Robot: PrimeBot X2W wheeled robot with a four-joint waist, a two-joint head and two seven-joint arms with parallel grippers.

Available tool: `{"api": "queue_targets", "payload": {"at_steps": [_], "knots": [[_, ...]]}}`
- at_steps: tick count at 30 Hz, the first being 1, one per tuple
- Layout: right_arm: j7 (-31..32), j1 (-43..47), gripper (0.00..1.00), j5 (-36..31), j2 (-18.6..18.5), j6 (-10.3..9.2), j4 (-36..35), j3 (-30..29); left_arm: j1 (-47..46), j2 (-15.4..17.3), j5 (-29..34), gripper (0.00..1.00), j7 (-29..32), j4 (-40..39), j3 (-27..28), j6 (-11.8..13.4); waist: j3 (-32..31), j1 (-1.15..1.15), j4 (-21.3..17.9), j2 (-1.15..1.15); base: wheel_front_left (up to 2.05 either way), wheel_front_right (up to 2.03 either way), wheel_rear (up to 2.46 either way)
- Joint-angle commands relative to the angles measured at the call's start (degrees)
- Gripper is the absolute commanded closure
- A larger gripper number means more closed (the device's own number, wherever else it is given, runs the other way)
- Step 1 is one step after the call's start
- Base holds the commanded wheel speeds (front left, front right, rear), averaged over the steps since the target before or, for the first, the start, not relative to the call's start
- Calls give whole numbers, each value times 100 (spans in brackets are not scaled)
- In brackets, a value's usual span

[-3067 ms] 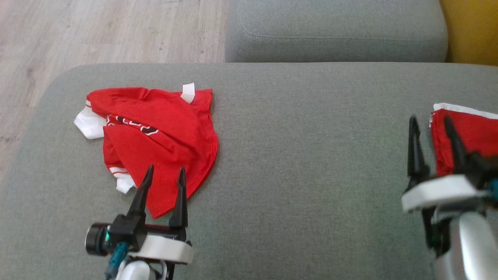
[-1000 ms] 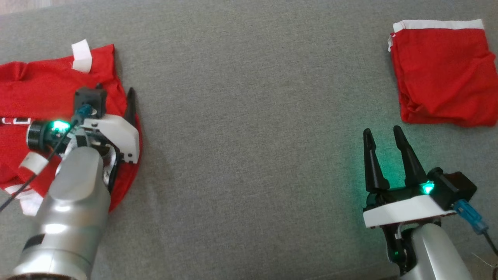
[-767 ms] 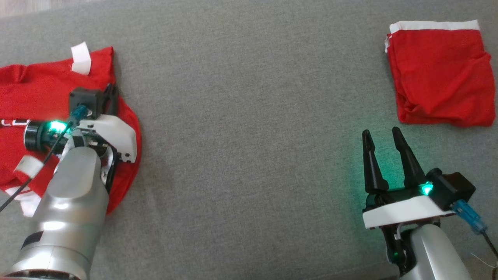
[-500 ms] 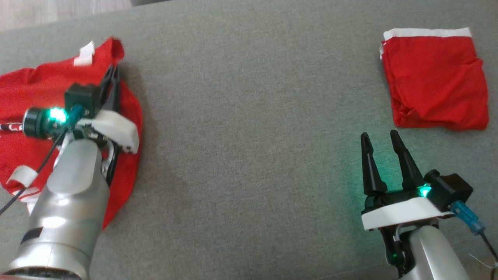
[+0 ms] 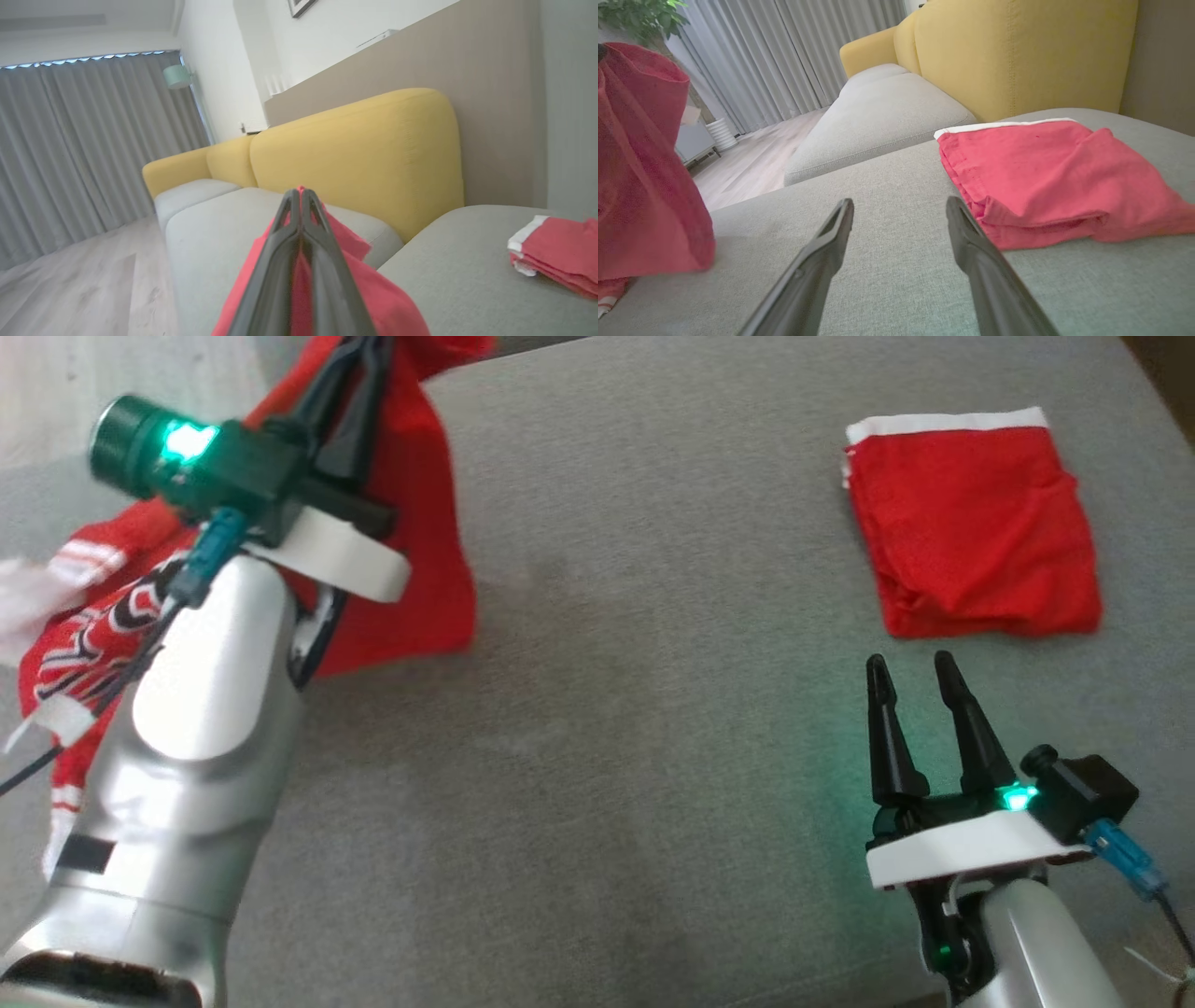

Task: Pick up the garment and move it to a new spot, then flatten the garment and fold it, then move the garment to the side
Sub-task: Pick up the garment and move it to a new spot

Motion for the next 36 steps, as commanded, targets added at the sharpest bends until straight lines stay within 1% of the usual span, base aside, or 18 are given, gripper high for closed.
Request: {"api": "queue_targets", "payload": {"at_steps": [1, 6, 9, 13, 16, 21, 24, 26, 28, 29, 31, 32, 33, 34, 35, 36], "knots": [[-78, -108, 0, 55, -30, -5, -182, 149, -321, 195, -49, 100, 49, -284, 92, -15, -6, 0, -75, 0, 0, 0, 0], [-78, -198, 0, 216, -30, -5, -242, 239, -603, 253, -238, 100, 469, -912, -258, -33, 101, 0, -286, 0, 0, 0, 0], [-78, -236, 0, 319, -30, -5, -265, 317, -788, 367, -338, 100, 682, -1160, -556, -36, 193, 0, -413, 0, 0, 0, 0], [-78, -298, 0, 440, -30, -5, -289, 420, -1056, 507, -468, 100, 815, -1324, -877, -37, 347, 0, -617, 0, 0, 0, 0], [-78, -344, 0, 533, -30, -5, -315, 458, -1233, 572, -560, 100, 865, -1303, -1086, -37, 469, 0, -775, 0, 0, 0, 0], [-78, -431, 0, 658, -30, -5, -356, 585, -1471, 756, -601, 100, 913, -863, -1416, -38, 689, 0, -1048, 0, 0, 0, 0], [-78, -488, 0, 722, -30, -5, -408, 698, -1679, 909, -541, 100, 912, -347, -1493, -38, 857, 0, -1229, 0, 0, 0, 0], [-78, -536, 0, 772, -30, -5, -441, 790, -1841, 1004, -464, 97, 882, 28, -1498, -32, 977, 0, -1361, 0, 0, 0, 0], [-78, -576, 0, 824, -30, -5, -477, 878, -2021, 1108, -353, 96, 851, 427, -1493, 34, 1085, 0, -1483, 0, 0, 0, 0], [-78, -576, 0, 824, -30, -5, -477, 878, -2021, 1108, -353, 96, 851, 427, -1493, 34, 1085, 0, -1483, 0, 0, 0, 0], [-78, -600, 0, 869, -30, -5, -517, 962, -2191, 1193, -267, 93, 817, 838, -1465, 146, 1172, 0, -1589, 0, 0, 0, 0], [-78, -605, 0, 887, -30, -5, -537, 996, -2266, 1223, -228, 88, 788, 1034, -1459, 198, 1203, 0, -1628, 0, 0, 0, 0], [-78, -607, 0, 907, -30, -5, -556, 1031, -2343, 1244, -203, 78, 758, 1217, -1444, 256, 1241, 0, -1668, 0, 0, 0, 0], [-78, -607, 0, 922, -30, -5, -574, 1054, -2414, 1254, -178, 62, 715, 1388, -1432, 318, 1266, 0, -1692, 0, 0, 0, 0], [-78, -605, 0, 936, -30, -5, -590, 1075, -2478, 1255, -152, 42, 676, 1542, -1434, 366, 1290, 0, -1713, 0, 0, 0, 0], [-78, -601, 0, 943, -30, -5, -601, 1089, -2528, 1237, -144, 12, 616, 1675, -1425, 417, 1302, 0, -1723, 0, 0, 0, 0]]}}
